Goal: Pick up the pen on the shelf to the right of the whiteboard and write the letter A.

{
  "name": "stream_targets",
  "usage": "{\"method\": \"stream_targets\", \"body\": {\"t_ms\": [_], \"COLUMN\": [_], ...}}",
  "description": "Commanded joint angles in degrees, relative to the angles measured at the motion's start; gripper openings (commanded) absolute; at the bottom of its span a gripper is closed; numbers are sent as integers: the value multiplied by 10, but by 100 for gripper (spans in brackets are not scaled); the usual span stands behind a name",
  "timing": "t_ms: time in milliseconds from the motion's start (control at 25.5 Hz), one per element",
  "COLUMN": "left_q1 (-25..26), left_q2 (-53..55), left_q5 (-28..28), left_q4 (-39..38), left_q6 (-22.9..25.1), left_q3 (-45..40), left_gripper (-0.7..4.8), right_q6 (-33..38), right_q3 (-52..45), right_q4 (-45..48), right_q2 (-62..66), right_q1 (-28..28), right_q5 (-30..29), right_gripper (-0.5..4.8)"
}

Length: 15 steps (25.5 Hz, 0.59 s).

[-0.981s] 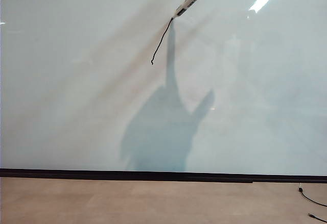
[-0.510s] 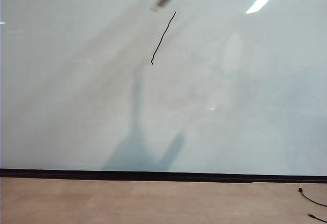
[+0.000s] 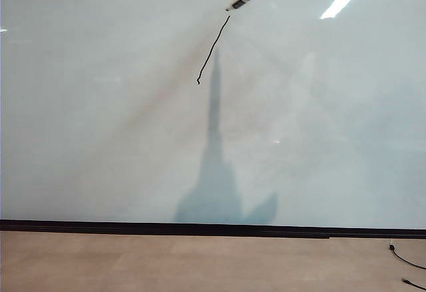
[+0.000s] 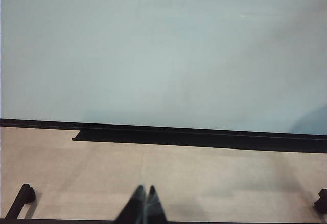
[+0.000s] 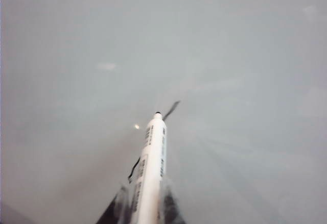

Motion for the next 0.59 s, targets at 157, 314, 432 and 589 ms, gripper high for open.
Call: {"method": "stream_targets", "body": {"t_ms": [157,314,432,589], "left_q1": [0,0,0,0], "left_q2": [0,0,0,0], "left_q5": [0,0,0,0], "left_q4": [5,5,5,5], "left_q6": [3,3,3,3], "left_q3": [1,1,1,1], "left_gripper": [-4,-4,-5,-4], "right_q6": [37,38,39,49], "right_q3": [2,6,10,11], "right_q4": [54,77,83,91], "right_q2": [28,47,55,62], "right_q1": [-23,-32,-38,-49], "right_q5": [-61,-70,-70,-70], "right_gripper": [-9,-9,-9,-9]}}
